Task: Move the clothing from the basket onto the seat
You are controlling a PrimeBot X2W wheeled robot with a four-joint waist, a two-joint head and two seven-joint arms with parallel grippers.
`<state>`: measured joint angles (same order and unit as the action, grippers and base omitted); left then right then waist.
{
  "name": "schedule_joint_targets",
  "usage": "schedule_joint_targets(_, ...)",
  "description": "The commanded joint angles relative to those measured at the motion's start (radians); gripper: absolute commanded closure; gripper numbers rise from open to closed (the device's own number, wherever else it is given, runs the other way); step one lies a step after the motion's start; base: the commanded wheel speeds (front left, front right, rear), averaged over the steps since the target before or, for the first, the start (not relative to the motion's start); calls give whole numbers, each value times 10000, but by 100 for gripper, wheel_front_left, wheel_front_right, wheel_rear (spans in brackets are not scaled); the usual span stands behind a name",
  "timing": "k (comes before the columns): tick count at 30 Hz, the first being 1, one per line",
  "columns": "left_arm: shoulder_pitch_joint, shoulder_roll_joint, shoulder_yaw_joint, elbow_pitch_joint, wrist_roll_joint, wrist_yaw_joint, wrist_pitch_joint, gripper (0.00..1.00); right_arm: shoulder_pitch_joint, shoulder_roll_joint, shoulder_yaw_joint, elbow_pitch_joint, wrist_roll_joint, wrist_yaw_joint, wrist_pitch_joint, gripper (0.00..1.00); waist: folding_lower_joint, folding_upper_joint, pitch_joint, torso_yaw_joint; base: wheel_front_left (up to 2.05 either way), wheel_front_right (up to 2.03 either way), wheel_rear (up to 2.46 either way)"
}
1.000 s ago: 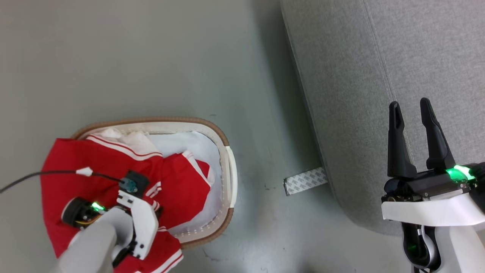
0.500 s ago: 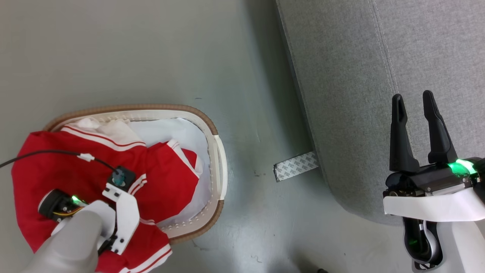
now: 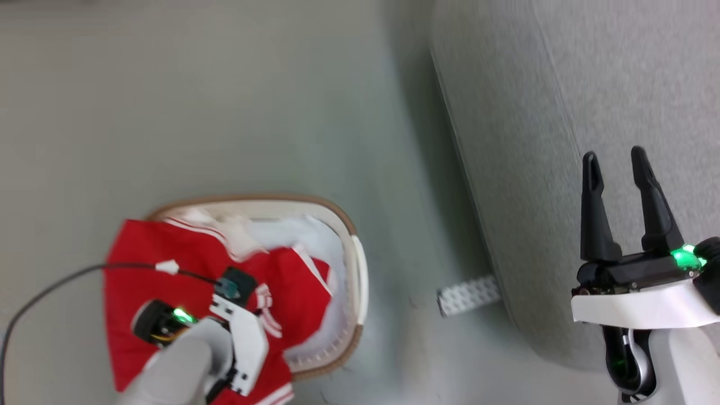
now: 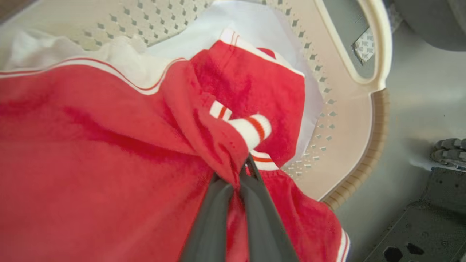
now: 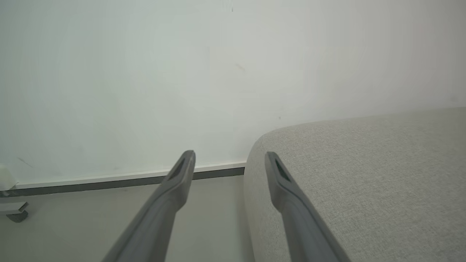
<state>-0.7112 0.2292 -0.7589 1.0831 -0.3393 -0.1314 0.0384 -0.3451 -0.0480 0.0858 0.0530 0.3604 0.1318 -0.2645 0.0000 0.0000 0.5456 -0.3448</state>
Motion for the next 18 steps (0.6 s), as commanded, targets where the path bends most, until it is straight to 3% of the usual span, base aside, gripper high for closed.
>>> schedule_joint_targets(1, 158, -73, -33, -45, -165, 19, -155, 100, 159, -45, -51, 42, -73, -21, 1, 0, 0, 0, -1022, 726, 0, 0, 0)
schedule_joint_targets(9, 959, -389, -107, -789, -1239, 19, -1882, 100, 847, -48, -10, 572, -540, -21, 2, 0, 0, 0, -3112, 1779, 0, 0, 0)
schedule_joint_targets(18, 1618, 144, 573, -2414, -2088, 174, -2846, 100, 1617, -43, 124, 911, -801, -21, 1, 0, 0, 0, -4661, 2476, 0, 0, 0)
